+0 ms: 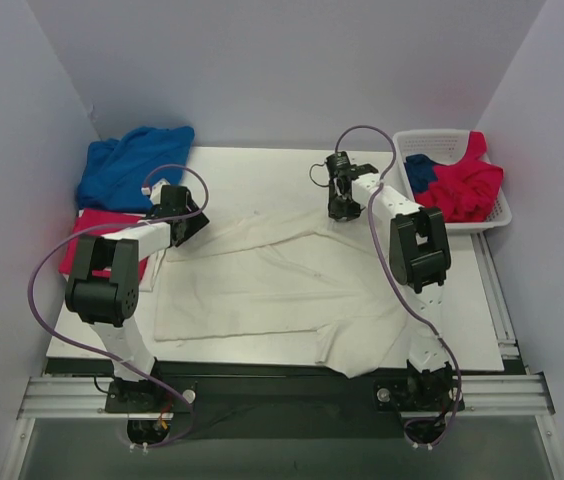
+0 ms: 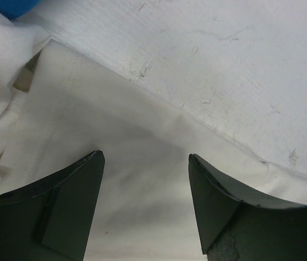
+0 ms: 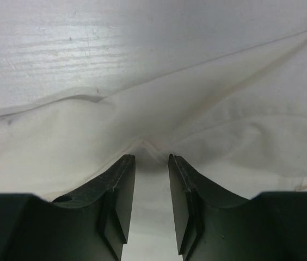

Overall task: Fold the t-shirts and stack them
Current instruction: Fold the flattened tshirt in 1/3 of the way

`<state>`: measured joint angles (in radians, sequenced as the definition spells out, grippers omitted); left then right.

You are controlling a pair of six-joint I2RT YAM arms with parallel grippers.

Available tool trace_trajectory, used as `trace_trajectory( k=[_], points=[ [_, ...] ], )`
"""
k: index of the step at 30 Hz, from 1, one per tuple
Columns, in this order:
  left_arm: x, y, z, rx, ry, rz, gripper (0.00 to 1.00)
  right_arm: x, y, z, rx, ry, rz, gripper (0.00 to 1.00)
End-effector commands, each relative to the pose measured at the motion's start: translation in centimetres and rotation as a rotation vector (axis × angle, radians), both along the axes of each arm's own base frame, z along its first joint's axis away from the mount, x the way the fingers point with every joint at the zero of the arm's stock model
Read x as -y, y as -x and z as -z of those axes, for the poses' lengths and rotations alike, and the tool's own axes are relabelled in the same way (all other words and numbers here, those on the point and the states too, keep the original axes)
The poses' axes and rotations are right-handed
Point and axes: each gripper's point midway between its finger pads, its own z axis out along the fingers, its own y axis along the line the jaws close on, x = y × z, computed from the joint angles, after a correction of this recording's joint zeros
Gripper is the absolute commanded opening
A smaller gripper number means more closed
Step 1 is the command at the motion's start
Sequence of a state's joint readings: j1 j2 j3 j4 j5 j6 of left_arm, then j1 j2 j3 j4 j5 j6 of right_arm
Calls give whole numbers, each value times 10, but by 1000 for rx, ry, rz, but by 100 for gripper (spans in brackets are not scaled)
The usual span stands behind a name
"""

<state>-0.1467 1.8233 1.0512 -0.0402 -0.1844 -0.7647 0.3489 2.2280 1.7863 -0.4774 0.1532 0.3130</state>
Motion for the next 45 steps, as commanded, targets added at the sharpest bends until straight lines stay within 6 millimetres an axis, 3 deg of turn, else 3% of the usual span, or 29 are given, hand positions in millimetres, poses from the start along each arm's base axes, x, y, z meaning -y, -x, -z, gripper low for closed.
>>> trace_trajectory(
  k=[1,13,16,17,19,25,31,35,43,45],
  points=[
    [-2,-8,-21,62,10,2,74,1,-5,2,-11,4,7,32],
    [-3,-6,-19,57,10,2,74,-7,-8,12,-38,-49,-11,31],
    [-3,-7,-19,58,9,2,74,-6,-1,17,-61,-49,-7,20],
    [-3,-7,-19,58,10,1,74,-4,3,17,-66,-44,-2,8],
    [-3,-6,-18,55,12,1,74,-1,7,17,-66,-29,7,0],
    [-2,-12,-23,85,19,4,74,12,18,0,-32,50,29,0],
    [-3,-10,-21,80,17,-2,74,18,27,-43,57,79,31,0],
    [-6,-10,-19,70,14,-27,74,17,36,-58,85,75,18,0],
    [-5,-14,-15,65,14,-38,74,2,75,-68,83,65,-34,0],
    [-6,-15,-15,65,14,-39,74,-4,93,-59,56,64,-46,0]
  ],
)
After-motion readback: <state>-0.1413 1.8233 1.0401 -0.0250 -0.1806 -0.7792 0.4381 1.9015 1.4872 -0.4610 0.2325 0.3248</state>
